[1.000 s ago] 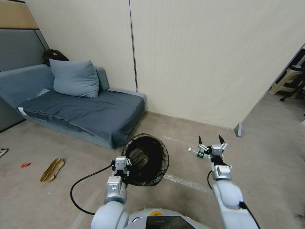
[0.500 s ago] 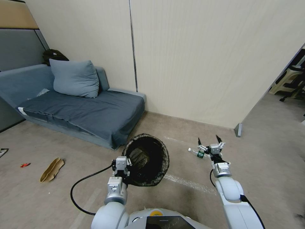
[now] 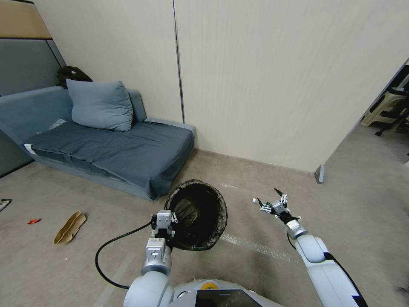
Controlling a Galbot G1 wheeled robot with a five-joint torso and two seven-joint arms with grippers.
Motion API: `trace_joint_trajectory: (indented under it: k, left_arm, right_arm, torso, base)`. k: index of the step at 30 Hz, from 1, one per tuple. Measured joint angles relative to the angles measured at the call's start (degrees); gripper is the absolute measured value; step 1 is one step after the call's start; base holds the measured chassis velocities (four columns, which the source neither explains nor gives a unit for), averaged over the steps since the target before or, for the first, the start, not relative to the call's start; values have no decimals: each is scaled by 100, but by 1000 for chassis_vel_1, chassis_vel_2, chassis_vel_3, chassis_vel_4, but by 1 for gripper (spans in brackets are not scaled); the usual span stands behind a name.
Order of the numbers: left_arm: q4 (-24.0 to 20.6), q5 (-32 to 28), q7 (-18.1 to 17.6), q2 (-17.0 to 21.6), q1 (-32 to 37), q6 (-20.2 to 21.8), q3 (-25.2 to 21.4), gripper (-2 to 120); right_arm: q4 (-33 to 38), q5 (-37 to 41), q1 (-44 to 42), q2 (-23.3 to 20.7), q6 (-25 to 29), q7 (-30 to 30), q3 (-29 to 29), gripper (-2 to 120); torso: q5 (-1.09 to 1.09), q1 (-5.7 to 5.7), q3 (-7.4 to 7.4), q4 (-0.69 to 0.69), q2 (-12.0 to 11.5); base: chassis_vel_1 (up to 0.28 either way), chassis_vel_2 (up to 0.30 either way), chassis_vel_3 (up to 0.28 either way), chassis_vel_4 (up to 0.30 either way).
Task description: Pick up the trash bin, then pick up the garbage from the floor and place it into the trash bin.
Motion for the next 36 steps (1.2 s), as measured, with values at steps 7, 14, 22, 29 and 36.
trace_joint_trajectory:
  k: [7, 14, 22, 29, 36]
  left_arm:
    - [-27, 25, 10, -10, 25, -9, -47, 1]
    - [-51, 36, 11, -13, 40, -28, -64, 1]
    - [-80, 72, 17, -23, 42, -35, -27, 1]
    - [-120, 98, 18, -28, 99, -43, -46, 1]
    - [-128, 111, 18, -29, 121, -45, -63, 1]
  right_arm:
    - [-545, -183, 151, 4, 392, -756, 49, 100]
    - [-1066, -302, 342, 59, 557, -1026, 64, 100]
    - [-2395, -665, 814, 181, 1155, -2095, 176, 100]
    - [-2495, -702, 861, 185, 1149, -2096, 181, 100]
    - [-3431, -1104, 1397, 124, 251, -1110, 71, 100]
  torso:
    - [2, 0, 0, 0, -1]
    - [5, 0, 0, 1, 0]
    - [2, 0, 0, 0, 0]
    - [-1, 0, 0, 0, 0]
    - [0, 0, 0, 2, 0]
  base:
    - [0, 0, 0, 0]
    - [0, 0, 0, 0]
    - [0, 0, 0, 0]
    - [0, 0, 0, 0]
    - [0, 0, 0, 0]
